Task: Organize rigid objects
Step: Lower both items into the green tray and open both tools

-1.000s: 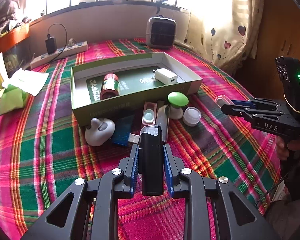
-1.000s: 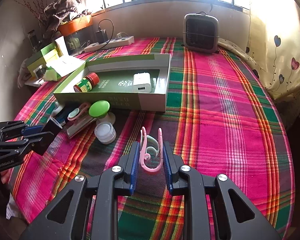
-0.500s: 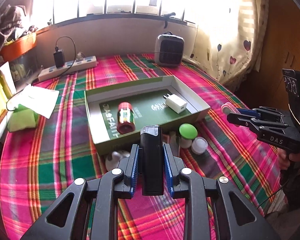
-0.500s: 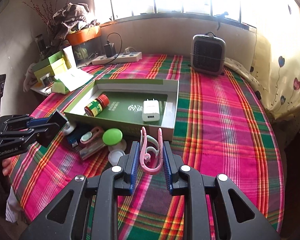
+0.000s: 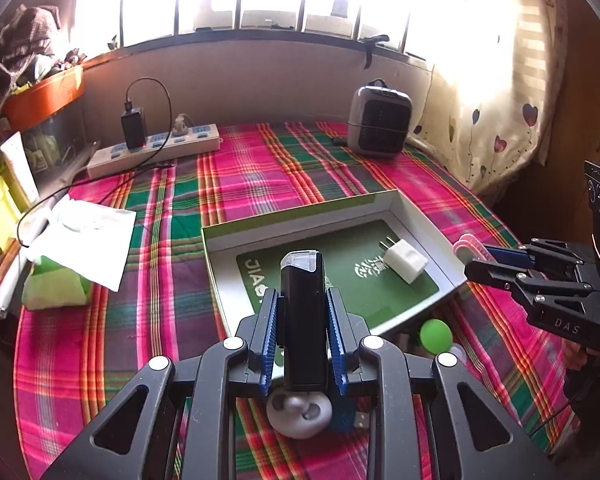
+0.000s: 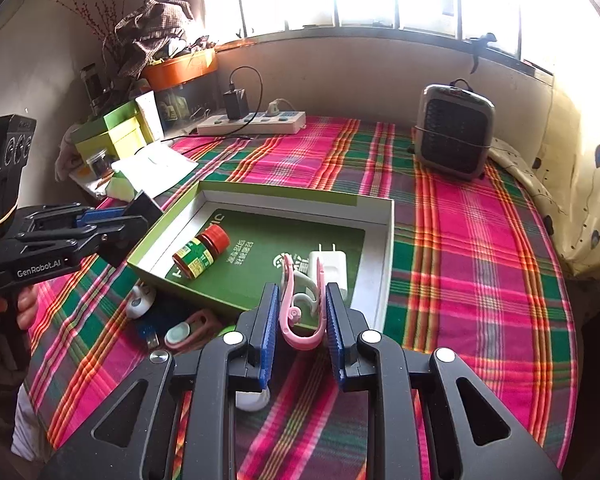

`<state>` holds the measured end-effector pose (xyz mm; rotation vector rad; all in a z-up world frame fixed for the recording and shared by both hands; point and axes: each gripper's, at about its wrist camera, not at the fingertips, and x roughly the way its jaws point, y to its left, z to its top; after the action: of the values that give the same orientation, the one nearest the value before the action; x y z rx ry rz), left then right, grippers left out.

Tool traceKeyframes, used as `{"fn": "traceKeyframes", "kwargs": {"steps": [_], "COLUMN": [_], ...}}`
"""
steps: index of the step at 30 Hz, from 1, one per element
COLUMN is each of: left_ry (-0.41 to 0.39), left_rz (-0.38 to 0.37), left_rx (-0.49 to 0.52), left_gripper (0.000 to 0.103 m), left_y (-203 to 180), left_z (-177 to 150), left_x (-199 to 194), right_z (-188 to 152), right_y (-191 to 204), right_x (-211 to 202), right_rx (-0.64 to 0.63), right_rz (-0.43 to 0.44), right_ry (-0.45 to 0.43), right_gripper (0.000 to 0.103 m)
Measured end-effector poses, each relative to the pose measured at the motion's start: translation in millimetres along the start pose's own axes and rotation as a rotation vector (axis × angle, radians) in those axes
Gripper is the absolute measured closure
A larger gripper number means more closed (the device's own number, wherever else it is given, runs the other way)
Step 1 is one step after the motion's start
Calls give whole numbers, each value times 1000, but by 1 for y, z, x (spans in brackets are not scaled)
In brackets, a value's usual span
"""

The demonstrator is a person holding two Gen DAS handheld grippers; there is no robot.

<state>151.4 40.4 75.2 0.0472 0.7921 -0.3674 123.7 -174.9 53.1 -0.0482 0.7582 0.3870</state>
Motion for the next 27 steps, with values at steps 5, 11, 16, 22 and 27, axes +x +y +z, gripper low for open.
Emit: {"fn": "traceKeyframes", "kwargs": {"steps": [5, 11, 16, 22, 27], "left_ry": [33, 64, 75, 92, 112], "left_rz": [7, 1, 6, 9, 7], "left_rx": [-6, 3, 5, 15, 18], "left_gripper": [80, 80, 80, 80, 80], "left_y": [5, 7, 10, 12, 11], "left_z": [10, 17, 21, 23, 24], "left_x": [21, 43, 51, 62, 73], "right_z": [11, 18, 21, 23, 25], "right_y": [3, 8, 9, 9, 9], "right_x": [22, 44, 59, 71, 83], "right_rx": [-11, -29, -36, -47, -56], "right_rz": [34, 49, 54, 54, 49], "right_ry": [28, 64, 88, 112, 133], "right_gripper": [79, 79, 79, 79, 79]}}
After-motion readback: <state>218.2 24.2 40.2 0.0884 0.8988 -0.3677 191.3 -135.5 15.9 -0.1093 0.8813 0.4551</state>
